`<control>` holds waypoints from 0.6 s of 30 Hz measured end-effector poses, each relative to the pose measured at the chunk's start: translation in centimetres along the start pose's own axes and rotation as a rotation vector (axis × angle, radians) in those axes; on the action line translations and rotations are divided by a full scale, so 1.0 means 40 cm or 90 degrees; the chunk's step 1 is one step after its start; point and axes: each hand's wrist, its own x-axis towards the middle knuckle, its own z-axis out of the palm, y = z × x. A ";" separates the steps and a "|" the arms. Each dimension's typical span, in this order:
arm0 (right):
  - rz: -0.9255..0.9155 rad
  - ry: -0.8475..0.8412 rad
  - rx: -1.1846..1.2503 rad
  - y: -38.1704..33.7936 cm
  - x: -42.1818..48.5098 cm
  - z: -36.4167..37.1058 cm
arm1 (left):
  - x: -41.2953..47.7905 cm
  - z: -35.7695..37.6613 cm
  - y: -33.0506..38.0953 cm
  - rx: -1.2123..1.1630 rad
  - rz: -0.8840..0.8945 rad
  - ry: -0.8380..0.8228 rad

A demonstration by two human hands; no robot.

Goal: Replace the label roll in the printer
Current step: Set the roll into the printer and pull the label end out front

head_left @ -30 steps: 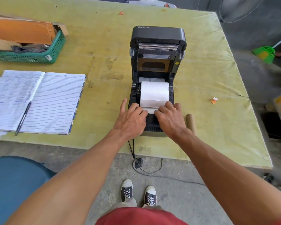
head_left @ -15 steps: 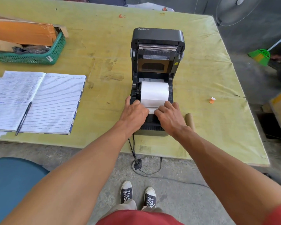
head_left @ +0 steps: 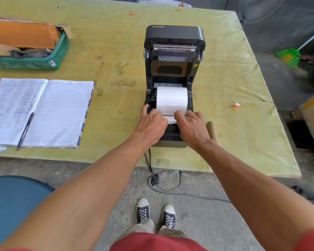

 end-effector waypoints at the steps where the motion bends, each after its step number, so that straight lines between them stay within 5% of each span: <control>1: 0.003 0.013 0.005 0.000 -0.003 0.003 | -0.005 0.008 0.003 -0.008 -0.003 -0.001; 7: 0.009 0.010 0.038 0.003 -0.011 -0.001 | -0.032 0.065 0.014 -0.048 -0.024 0.058; 18: 0.018 -0.077 0.062 0.004 0.008 -0.018 | -0.022 0.001 0.021 0.012 -0.067 -0.031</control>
